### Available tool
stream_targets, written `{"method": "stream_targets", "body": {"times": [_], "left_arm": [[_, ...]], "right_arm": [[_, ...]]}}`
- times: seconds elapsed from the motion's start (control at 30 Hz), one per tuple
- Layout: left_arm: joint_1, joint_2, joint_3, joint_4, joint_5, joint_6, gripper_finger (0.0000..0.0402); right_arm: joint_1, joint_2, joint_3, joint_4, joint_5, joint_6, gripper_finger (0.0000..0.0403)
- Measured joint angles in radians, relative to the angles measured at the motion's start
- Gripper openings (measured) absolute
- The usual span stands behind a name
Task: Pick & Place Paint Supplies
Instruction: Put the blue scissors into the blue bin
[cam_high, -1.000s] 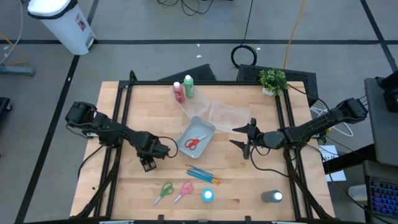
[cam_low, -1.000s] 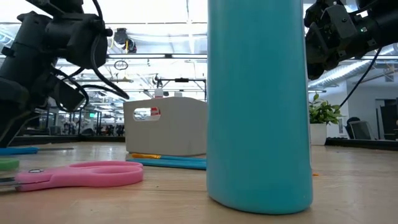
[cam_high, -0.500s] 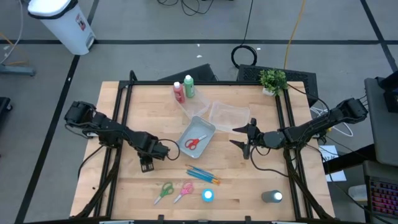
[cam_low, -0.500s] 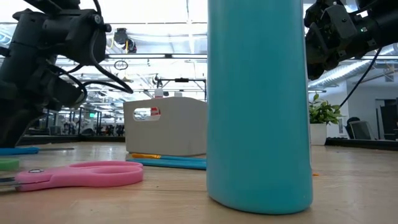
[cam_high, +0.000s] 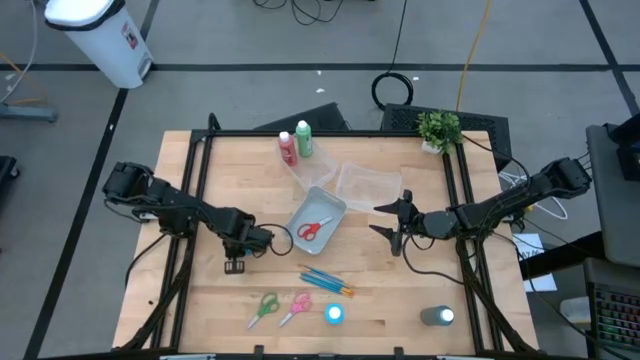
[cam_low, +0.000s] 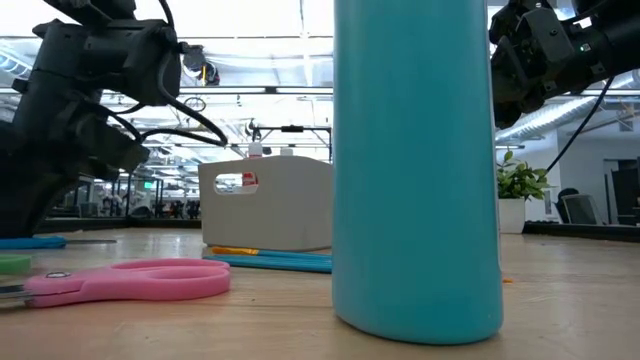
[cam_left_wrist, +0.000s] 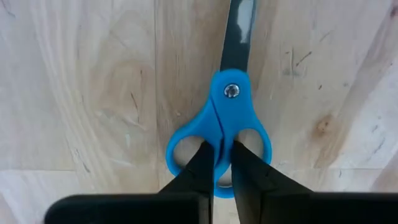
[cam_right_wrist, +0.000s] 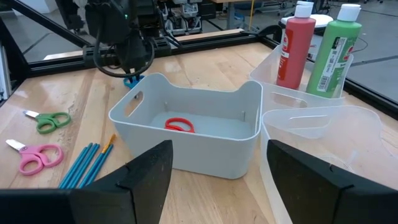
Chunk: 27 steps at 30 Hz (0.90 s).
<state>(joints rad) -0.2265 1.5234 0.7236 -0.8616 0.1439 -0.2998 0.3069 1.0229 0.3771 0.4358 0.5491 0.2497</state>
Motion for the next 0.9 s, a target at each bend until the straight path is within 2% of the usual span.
{"method": "stream_targets", "body": {"times": [0.2,0.5,0.57,0.67,0.9], "left_arm": [[0.007,-0.111,0.012,-0.002,0.017,0.009,0.0001],[0.013,-0.283,0.053,0.006,-0.036,-0.031,0.0007],[0.013,-0.299,0.053,0.006,-0.083,-0.043,0.0019],[0.013,-0.306,0.053,0.002,-0.213,-0.056,0.0036],[0.050,-0.256,0.053,0.000,-0.386,-0.321,0.0092]], "right_arm": [[0.000,0.000,0.000,0.001,0.000,0.000,0.0251],[0.000,0.000,0.000,0.000,0.000,0.000,0.0251],[0.000,0.000,0.000,-0.001,0.000,0.000,0.0251],[0.000,0.000,0.000,-0.002,0.000,0.000,0.0251],[0.000,0.000,0.000,-0.002,0.000,0.000,0.0251]]}}
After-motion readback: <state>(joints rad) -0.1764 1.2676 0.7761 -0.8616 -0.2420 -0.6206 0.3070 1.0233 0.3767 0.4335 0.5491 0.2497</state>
